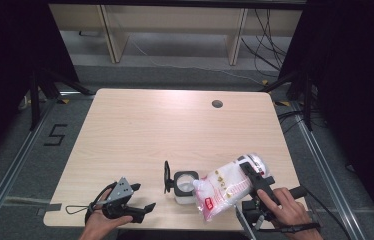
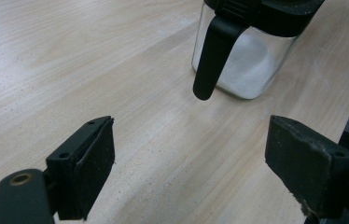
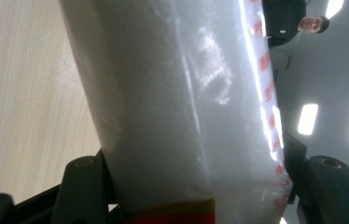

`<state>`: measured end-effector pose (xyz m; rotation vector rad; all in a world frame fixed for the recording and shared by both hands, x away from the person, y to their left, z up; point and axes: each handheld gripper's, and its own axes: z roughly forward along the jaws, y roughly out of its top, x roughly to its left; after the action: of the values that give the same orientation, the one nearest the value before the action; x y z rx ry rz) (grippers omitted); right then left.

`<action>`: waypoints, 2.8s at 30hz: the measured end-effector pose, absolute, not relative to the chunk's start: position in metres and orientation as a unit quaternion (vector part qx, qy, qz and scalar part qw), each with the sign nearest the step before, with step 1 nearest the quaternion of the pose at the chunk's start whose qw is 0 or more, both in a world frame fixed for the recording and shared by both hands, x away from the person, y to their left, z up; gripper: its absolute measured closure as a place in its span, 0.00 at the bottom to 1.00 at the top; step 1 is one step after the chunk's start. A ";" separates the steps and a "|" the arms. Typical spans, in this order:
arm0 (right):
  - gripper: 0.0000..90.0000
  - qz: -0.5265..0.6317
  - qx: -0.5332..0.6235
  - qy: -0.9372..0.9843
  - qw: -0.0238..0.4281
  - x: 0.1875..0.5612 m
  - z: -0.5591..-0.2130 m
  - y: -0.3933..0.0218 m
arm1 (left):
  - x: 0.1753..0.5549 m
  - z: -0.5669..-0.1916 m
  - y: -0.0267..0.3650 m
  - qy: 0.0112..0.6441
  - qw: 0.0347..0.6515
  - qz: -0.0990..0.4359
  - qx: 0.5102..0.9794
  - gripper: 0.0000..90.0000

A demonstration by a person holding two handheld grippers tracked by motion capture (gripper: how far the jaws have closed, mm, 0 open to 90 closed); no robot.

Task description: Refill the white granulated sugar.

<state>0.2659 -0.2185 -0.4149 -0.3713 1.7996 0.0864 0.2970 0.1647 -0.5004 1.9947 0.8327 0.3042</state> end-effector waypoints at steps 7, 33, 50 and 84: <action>0.46 0.040 -0.170 0.772 0.612 0.267 -0.415 -0.219 | 0.298 -0.501 0.165 0.336 0.460 0.122 0.813 0.17; 0.46 0.038 -0.182 0.768 0.613 0.267 -0.415 -0.217 | 0.297 -0.501 0.165 0.336 0.461 0.122 0.812 0.17; 0.46 0.015 -0.189 0.772 0.606 0.266 -0.414 -0.215 | 0.298 -0.500 0.166 0.327 0.456 0.126 0.818 0.17; 0.47 0.025 -0.180 0.777 0.603 0.266 -0.419 -0.215 | 0.298 -0.500 0.166 0.327 0.459 0.126 0.817 0.17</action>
<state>0.2661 -0.2147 -0.4190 -0.4165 1.7986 0.0575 0.2984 0.1657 -0.5002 2.0112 0.8042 0.3104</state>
